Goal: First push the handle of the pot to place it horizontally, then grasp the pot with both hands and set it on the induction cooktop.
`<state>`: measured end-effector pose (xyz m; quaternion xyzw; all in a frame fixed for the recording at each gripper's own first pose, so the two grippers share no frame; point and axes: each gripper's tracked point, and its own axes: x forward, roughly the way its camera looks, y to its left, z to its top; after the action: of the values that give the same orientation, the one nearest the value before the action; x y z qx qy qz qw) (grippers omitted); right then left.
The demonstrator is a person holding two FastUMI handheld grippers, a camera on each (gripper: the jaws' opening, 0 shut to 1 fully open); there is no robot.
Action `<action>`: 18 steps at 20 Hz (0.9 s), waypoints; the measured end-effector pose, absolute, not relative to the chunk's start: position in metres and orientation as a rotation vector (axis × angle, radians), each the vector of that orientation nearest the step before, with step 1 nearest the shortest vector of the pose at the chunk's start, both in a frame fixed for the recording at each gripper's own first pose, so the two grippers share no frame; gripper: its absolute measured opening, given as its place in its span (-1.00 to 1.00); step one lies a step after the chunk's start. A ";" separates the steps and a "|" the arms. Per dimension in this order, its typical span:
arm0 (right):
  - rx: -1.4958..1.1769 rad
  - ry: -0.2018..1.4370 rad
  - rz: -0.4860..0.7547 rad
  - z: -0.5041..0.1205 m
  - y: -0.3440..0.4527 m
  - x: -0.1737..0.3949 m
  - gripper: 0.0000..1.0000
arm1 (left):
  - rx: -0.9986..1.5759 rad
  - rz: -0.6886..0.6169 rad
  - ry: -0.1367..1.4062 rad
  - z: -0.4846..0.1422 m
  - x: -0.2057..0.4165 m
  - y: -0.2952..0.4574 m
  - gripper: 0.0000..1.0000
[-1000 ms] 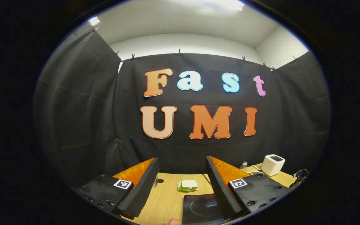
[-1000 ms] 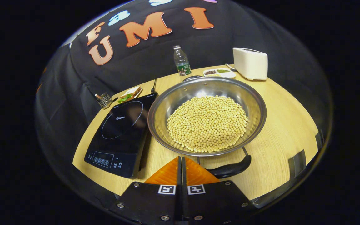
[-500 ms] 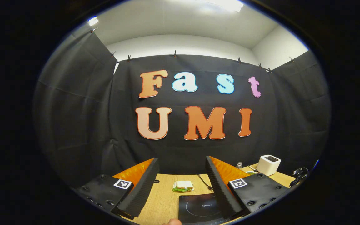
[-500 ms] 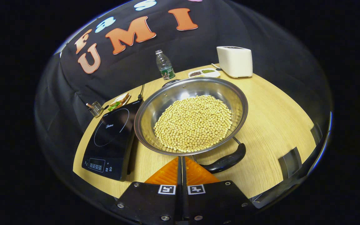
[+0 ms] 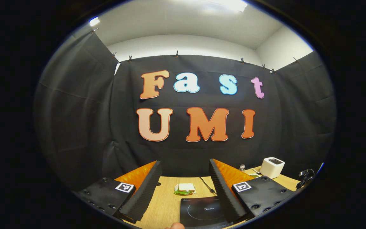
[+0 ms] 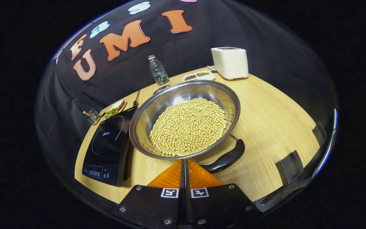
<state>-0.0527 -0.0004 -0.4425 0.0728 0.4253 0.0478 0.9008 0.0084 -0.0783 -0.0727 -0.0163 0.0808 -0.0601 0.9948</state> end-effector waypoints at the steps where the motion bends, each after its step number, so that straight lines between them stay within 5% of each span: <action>1: 0.153 0.877 0.092 -0.442 -0.001 -0.053 -1.00 | -0.034 -0.121 0.163 -0.073 0.009 -0.079 0.95; 18: 0.213 0.844 -0.001 -0.442 -0.043 -0.031 -1.00 | -0.041 -0.141 0.194 -0.088 0.019 -0.100 0.95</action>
<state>-0.0307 -0.0430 -0.4415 0.1030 0.4089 -0.0007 0.9068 0.0186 -0.1000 -0.0875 -0.0205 0.0969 -0.0703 0.9926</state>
